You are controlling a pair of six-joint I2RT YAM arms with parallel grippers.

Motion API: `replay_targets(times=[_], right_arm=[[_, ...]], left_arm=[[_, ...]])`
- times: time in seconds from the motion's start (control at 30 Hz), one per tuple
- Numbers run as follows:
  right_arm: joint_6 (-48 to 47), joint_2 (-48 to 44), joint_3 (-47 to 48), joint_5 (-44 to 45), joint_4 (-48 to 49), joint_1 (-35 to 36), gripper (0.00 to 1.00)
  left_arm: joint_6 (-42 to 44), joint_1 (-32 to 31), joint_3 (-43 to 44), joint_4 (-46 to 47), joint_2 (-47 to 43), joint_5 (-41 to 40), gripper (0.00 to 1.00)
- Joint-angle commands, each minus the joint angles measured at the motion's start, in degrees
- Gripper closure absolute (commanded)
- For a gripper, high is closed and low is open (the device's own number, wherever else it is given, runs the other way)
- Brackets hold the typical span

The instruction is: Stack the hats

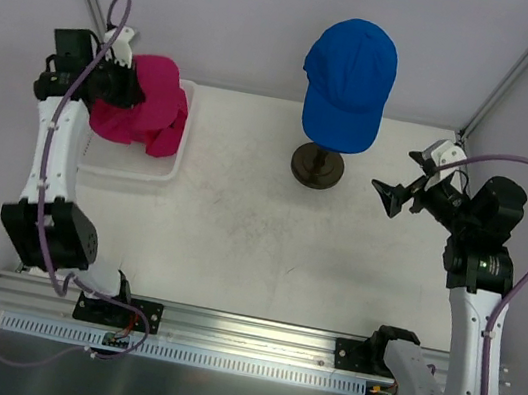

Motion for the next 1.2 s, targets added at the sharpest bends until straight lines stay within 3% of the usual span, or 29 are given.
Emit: replay_targets(times=[0.0,0.07,0.17,0.27,0.3,0.53,0.67,0.73,0.9,1.0,1.17], right_arm=[[-2.6,-2.8,-2.5,-7.4,8.9,-0.1,0.01],[-2.1,-4.7,-5.4,-9.0,16.1,-0.1,0.00],[-1.1,-5.9,-7.1,-13.1,24.6,0.9,0.01],[-3.5,-5.8,-6.2,-13.6,27.3,5.0,0.00],[-5.5,-5.7,-5.7,-13.4,27.2,8.0,0.01],[-21.9,-3.9,-0.3,-12.9,19.9,23.3,0.00],[-27.5,-4.1,1.5,-13.3,12.8,29.6,0.00],[-34.7,-4.8,1.0,-13.0,6.5,33.8,0.00],[-42.0,-6.5,-1.3,-10.9,-0.8,40.4,0.12],[-39.8,-6.0,-0.3,-9.3,-1.4,43.0,0.18],[-35.7,-4.7,2.5,-9.0,-2.7,44.9,0.39]], left_arm=[[0.2,1.3,2.0,0.8,-9.9,16.7,1.00],[0.3,1.4,1.2,0.8,-13.5,30.6,1.00],[-2.8,0.3,1.6,0.8,-15.2,45.2,1.00],[-5.9,-5.0,1.3,0.8,-16.1,51.5,1.00],[-6.9,-9.6,0.6,0.8,-16.4,52.9,1.00],[-8.6,-32.7,-8.7,0.8,-17.0,53.1,1.00],[-11.1,-36.7,-8.5,0.8,-15.2,56.1,1.00],[-12.1,-39.4,-8.9,0.8,-14.4,57.2,1.00],[-12.1,-48.2,-10.4,0.8,-13.4,58.0,1.00],[-12.1,-49.7,-10.3,0.8,-12.3,58.4,1.00],[-11.5,-51.7,-8.4,0.8,-10.1,59.5,1.00]])
